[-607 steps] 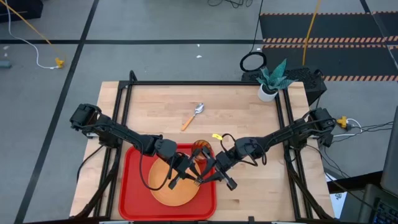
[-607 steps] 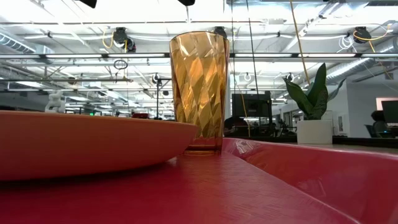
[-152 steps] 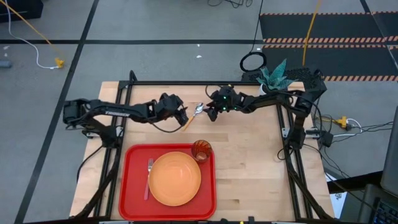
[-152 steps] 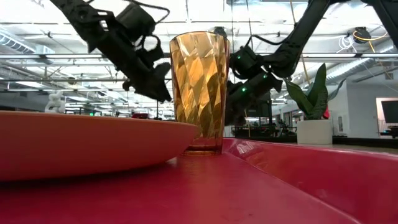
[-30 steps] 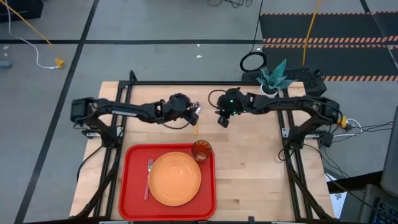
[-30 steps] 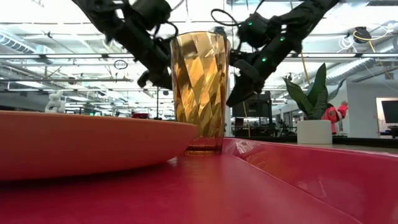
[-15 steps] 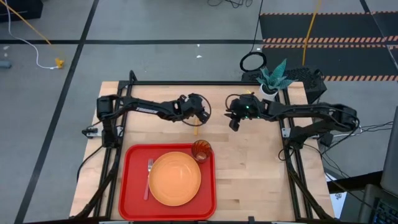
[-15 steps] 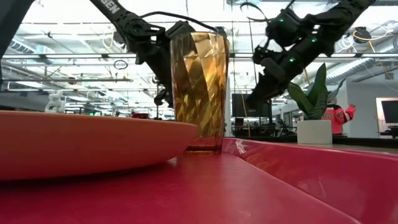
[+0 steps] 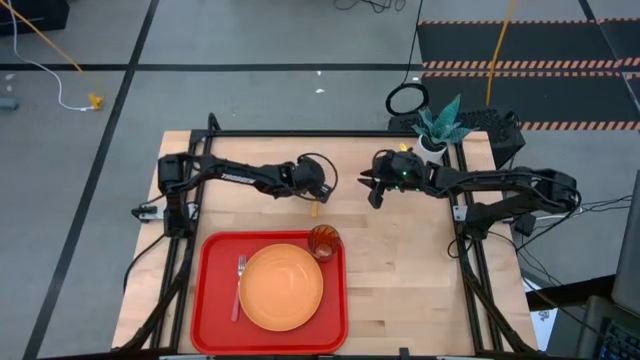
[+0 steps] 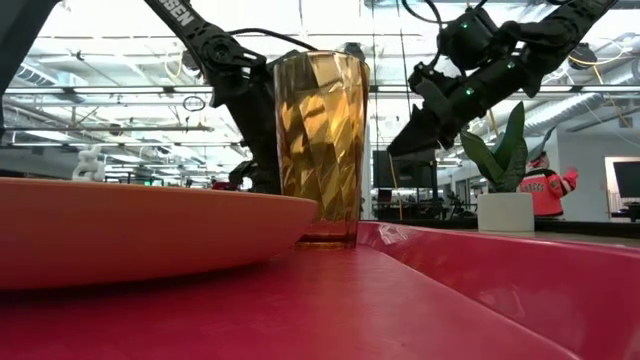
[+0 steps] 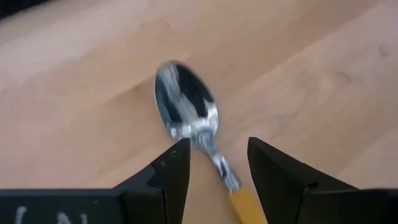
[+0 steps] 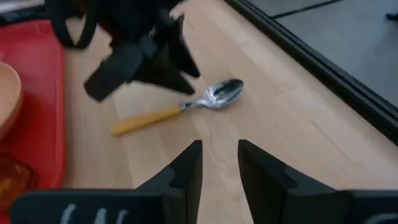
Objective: Pick and place plate/cup/fork/spoon on tray
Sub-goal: Put the orange spoon on the red serving tray to the left of the pink fork
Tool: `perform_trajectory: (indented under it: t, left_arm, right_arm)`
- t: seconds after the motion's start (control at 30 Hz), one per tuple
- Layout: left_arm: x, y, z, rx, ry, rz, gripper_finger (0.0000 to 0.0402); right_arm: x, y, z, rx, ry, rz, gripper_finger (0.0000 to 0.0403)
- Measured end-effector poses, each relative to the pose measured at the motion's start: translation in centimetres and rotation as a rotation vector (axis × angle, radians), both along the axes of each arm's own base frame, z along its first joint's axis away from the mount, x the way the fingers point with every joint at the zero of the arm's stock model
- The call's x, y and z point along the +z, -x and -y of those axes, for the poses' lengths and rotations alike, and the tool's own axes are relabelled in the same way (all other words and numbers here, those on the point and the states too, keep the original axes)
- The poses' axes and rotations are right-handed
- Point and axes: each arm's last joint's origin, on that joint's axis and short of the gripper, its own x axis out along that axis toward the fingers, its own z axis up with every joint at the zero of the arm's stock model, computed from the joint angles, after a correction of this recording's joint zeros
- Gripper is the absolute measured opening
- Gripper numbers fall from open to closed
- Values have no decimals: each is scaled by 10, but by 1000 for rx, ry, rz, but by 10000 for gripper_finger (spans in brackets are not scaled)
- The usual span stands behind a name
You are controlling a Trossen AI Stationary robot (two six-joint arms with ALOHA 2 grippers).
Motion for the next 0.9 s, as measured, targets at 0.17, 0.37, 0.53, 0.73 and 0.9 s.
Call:
perform_trajectory:
  t: [0.17, 0.37, 0.53, 0.73, 0.9]
  left_arm:
    - [-5, -2, 10, 33, -9, -11, 163]
    - [-14, -4, 21, 49, 5, -18, 163]
    - [-21, -9, 25, 70, 3, 8, 163]
    - [-33, -9, 28, 70, 13, -29, 163]
    - [-34, -10, 27, 57, 2, -34, 163]
  right_arm:
    - [5, -3, 1, -3, 11, 61, 93]
    - [6, -3, 1, -1, 20, 64, 93]
    - [6, -3, 1, 1, 23, 62, 93]
    - [6, -3, 1, 5, 28, 59, 93]
    - [6, -3, 1, 6, 28, 60, 93]
